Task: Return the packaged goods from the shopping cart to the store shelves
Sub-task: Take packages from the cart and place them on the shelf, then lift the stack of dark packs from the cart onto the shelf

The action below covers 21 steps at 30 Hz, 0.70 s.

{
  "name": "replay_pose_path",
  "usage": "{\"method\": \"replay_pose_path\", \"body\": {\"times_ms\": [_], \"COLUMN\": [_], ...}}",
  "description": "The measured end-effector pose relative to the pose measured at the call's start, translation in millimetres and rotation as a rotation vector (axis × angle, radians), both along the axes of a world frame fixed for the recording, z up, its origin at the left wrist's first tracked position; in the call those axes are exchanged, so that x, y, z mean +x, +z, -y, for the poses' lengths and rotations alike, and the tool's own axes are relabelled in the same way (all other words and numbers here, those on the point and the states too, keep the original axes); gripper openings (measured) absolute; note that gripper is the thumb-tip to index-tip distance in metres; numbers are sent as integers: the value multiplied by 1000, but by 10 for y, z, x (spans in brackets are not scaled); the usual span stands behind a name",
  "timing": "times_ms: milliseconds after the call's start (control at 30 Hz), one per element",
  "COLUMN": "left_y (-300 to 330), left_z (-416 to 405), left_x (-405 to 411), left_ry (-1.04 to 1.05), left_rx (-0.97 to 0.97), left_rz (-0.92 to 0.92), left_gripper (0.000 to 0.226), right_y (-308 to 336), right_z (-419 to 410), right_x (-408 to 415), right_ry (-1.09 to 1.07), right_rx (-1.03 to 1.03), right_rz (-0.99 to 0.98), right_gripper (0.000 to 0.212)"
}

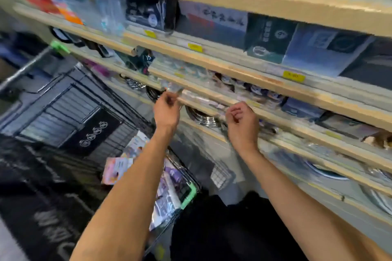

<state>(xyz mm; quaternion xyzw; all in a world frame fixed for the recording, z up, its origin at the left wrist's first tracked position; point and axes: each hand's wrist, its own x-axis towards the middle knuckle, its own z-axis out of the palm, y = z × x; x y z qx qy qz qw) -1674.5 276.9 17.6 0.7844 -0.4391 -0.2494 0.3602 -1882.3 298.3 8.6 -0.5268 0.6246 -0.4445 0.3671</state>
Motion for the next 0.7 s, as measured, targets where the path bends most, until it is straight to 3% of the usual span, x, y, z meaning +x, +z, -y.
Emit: {"method": "replay_pose_path", "body": {"times_ms": [167, 300, 400, 433, 500, 600, 700], "left_y": [-688, -1036, -1212, -1261, -1391, -1549, -1745], "left_z": [-1351, -2469, -3030, -3142, -3356, -3555, -3644], "left_x": [1124, 1492, 1572, 1582, 1616, 1614, 1674], "left_ry": [301, 524, 591, 604, 634, 651, 691], "left_rx": [316, 559, 673, 703, 749, 751, 738], "left_rz": [-288, -491, -531, -548, -590, -586, -643], "left_gripper": [26, 29, 10, 12, 37, 57, 68], "right_y": [-330, -728, -977, -1046, -1146, -1352, -1584], "right_z": [-494, -974, -1315, -1389, -1530, -1678, -1762], "right_x": [830, 1398, 1721, 1762, 1872, 1953, 2032], "right_ry": [467, 872, 1099, 1135, 1159, 1165, 1149], "right_rx": [189, 411, 637, 709, 832, 885, 935], "right_rz": [-104, -245, -355, -385, -462, -606, -679], "right_gripper": [21, 13, 13, 20, 30, 14, 18]}}
